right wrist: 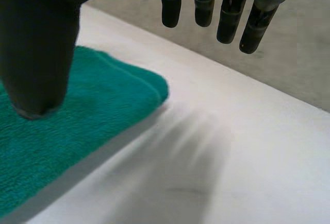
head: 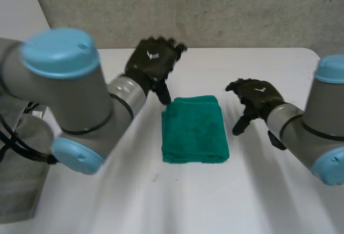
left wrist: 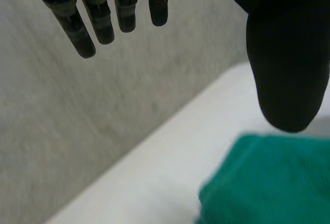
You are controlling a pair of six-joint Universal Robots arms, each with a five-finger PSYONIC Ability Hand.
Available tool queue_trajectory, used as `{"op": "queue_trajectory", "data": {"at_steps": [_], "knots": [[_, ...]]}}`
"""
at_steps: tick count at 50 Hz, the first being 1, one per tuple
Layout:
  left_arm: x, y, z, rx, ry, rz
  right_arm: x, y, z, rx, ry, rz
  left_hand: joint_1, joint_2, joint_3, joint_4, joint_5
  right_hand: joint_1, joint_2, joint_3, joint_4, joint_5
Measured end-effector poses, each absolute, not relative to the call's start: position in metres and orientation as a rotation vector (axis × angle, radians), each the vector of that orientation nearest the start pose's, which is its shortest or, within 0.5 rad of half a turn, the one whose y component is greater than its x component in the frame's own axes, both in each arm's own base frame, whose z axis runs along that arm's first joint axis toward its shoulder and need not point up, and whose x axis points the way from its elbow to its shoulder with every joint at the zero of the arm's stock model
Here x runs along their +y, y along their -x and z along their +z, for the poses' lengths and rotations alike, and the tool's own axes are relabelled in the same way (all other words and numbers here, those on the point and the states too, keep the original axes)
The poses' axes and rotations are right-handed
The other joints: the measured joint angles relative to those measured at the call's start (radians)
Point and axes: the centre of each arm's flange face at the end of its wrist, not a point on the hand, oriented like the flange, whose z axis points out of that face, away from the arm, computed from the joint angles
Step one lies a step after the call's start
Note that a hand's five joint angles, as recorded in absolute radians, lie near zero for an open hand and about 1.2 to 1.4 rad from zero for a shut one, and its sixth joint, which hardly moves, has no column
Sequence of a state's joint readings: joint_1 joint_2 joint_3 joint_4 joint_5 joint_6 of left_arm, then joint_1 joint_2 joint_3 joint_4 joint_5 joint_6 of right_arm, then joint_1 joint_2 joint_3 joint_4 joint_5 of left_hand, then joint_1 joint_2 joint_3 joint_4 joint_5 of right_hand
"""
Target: Fold the laundry.
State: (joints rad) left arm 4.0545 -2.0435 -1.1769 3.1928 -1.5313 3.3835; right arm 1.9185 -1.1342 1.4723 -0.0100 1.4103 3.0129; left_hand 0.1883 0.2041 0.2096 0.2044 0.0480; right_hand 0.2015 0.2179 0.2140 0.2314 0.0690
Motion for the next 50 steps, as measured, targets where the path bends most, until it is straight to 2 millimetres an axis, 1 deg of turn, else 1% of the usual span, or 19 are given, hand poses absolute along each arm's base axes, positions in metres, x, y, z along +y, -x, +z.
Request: {"op": "queue_trajectory", "data": {"at_steps": [2, 3, 4, 5, 6, 9, 11, 14, 15, 16, 18, 29, 30, 32, 33, 39, 45, 47, 50], "knots": [[-0.242, 0.357, 0.277, 2.232, -1.169, -2.441, -0.289, -0.252, 0.19, 2.281, 0.628, -1.641, 0.0, 0.0, 0.0, 0.0, 0.0, 0.0, 0.0, 0.0, 0.0, 0.0], [-0.242, 0.357, 0.277, 2.232, -1.169, -2.441, -0.289, -0.252, 0.19, 2.281, 0.628, -1.641, 0.0, 0.0, 0.0, 0.0, 0.0, 0.0, 0.0, 0.0, 0.0, 0.0], [-0.239, 0.355, 0.287, 2.248, -1.218, -2.484, -0.286, -0.246, 0.185, 2.306, 0.576, -1.603, 0.0, 0.0, 0.0, 0.0, 0.0, 0.0, 0.0, 0.0, 0.0, 0.0], [-0.237, 0.354, 0.292, 2.27, -1.25, -2.501, -0.282, -0.243, 0.18, 2.322, 0.551, -1.573, 0.0, 0.0, 0.0, 0.0, 0.0, 0.0, 0.0, 0.0, 0.0, 0.0], [-0.236, 0.353, 0.294, 2.278, -1.261, -2.505, -0.281, -0.242, 0.178, 2.328, 0.542, -1.56, 0.0, 0.0, 0.0, 0.0, 0.0, 0.0, 0.0, 0.0, 0.0, 0.0], [-0.231, 0.349, 0.302, 2.387, -1.334, -2.508, -0.268, -0.238, 0.162, 2.364, 0.502, -1.455, 0.0, 0.0, 0.0, 0.0, 0.0, 0.0, 0.0, 0.0, 0.0, 0.0], [-0.23, 0.346, 0.304, 2.443, -1.351, -2.492, -0.262, -0.238, 0.154, 2.377, 0.493, -1.4, 0.0, 0.0, 0.0, 0.0, 0.0, 0.0, 0.0, 0.0, 0.0, 0.0], [-0.229, 0.344, 0.304, 2.5, -1.358, -2.466, -0.257, -0.238, 0.146, 2.381, 0.488, -1.353, 0.0, 0.0, 0.0, 0.0, 0.0, 0.0, 0.0, 0.0, 0.0, 0.0], [-0.228, 0.342, 0.303, 2.525, -1.356, -2.451, -0.254, -0.24, 0.139, 2.378, 0.479, -1.318, 0.0, 0.0, 0.0, 0.0, 0.0, 0.0, 0.0, 0.0, 0.0, 0.0], [-0.228, 0.342, 0.303, 2.535, -1.355, -2.444, -0.254, -0.24, 0.138, 2.377, 0.478, -1.314, 0.0, 0.0, 0.0, 0.0, 0.0, 0.0, 0.0, 0.0, 0.0, 0.0], [-0.227, 0.341, 0.3, 2.559, -1.345, -2.423, -0.254, -0.243, 0.13, 2.36, 0.457, -1.287, 0.0, 0.0, 0.0, 0.0, 0.0, 0.0, 0.0, 0.0, 0.0, 0.0], [-0.227, 0.336, 0.29, 2.58, -1.255, -2.366, -0.265, -0.254, 0.116, 2.309, 0.425, -1.295, 0.0, 0.0, 0.0, 0.0, 0.0, 0.0, 0.0, 0.0, 0.0, 0.0], [-0.227, 0.335, 0.29, 2.579, -1.246, -2.362, -0.265, -0.26, 0.113, 2.3, 0.439, -1.29, 0.0, 0.0, 0.0, 0.0, 0.0, 0.0, 0.0, 0.0, 0.0, 0.0], [-0.228, 0.335, 0.289, 2.58, -1.241, -2.36, -0.265, -0.262, 0.112, 2.297, 0.445, -1.288, 0.0, 0.0, 0.0, 0.0, 0.0, 0.0, 0.0, 0.0, 0.0, 0.0], [-0.228, 0.335, 0.289, 2.58, -1.236, -2.358, -0.264, -0.267, 0.109, 2.289, 0.457, -1.285, 0.0, 0.0, 0.0, 0.0, 0.0, 0.0, 0.0, 0.0, 0.0, 0.0], [-0.228, 0.335, 0.288, 2.58, -1.235, -2.357, -0.264, -0.281, 0.106, 2.255, 0.476, -1.286, 0.0, 0.0, 0.0, 0.0, 0.0, 0.0, 0.0, 0.0, 0.0, 0.0], [-0.227, 0.335, 0.288, 2.582, -1.238, -2.355, -0.267, -0.287, 0.107, 2.234, 0.467, -1.289, 0.0, 0.0, 0.0, 0.0, 0.0, 0.001, 0.003, 0.002, 0.001, 0.0], [-0.227, 0.335, 0.287, 2.583, -1.239, -2.353, -0.272, -0.29, 0.107, 2.222, 0.452, -1.294, 0.0, 0.0, 0.0, 0.0, 0.0, 0.038, 0.066, 0.079, 0.055, 0.052], [-0.227, 0.335, 0.286, 2.586, -1.24, -2.35, -0.276, -0.292, 0.108, 2.216, 0.439, -1.301, 0.0, 0.0, 0.0, 0.0, 0.0, 0.065, 0.113, 0.113, 0.097, 0.077]]}}
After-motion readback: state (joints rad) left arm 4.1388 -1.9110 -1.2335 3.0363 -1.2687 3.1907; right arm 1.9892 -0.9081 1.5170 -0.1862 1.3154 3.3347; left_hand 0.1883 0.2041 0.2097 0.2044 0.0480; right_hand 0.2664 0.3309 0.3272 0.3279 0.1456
